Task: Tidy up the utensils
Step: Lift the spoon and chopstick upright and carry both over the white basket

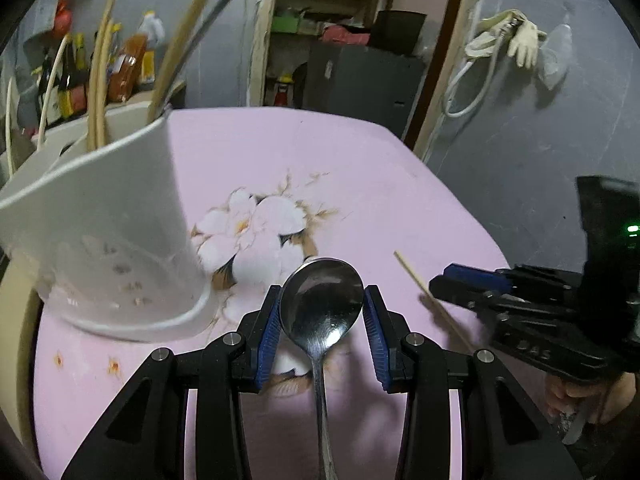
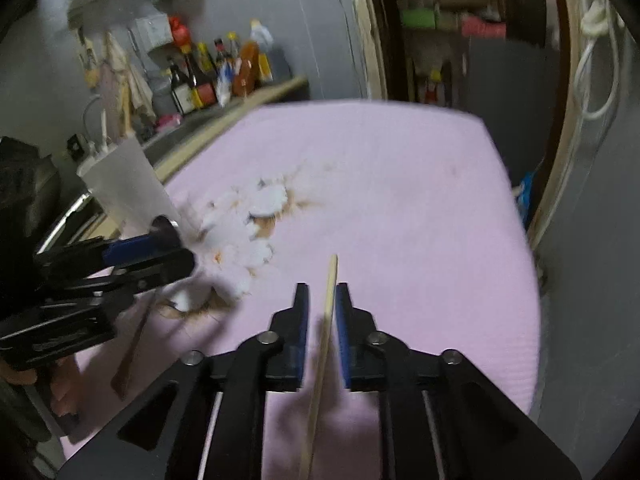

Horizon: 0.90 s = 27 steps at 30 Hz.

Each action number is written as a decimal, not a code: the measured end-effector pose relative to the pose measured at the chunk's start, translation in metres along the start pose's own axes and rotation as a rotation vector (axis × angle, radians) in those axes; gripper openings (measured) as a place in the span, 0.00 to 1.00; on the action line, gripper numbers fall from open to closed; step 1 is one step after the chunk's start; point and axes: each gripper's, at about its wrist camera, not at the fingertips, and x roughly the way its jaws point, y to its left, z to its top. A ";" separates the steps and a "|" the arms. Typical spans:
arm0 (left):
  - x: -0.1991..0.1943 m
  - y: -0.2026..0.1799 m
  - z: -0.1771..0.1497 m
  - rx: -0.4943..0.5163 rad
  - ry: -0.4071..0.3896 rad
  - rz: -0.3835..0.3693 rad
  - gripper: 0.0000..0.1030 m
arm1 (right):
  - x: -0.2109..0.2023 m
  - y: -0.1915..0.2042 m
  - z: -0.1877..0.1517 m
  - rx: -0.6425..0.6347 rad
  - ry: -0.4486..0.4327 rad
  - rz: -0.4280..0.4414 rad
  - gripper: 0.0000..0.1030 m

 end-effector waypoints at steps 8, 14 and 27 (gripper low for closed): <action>-0.004 0.007 0.000 -0.024 -0.003 -0.011 0.33 | 0.031 0.024 -0.001 -0.171 0.108 -0.061 0.16; -0.015 0.008 -0.003 -0.026 -0.039 -0.026 0.33 | 0.027 0.005 0.005 -0.031 0.115 0.003 0.02; -0.073 0.012 -0.002 -0.023 -0.246 0.012 0.33 | -0.087 0.071 -0.009 -0.143 -0.574 0.034 0.03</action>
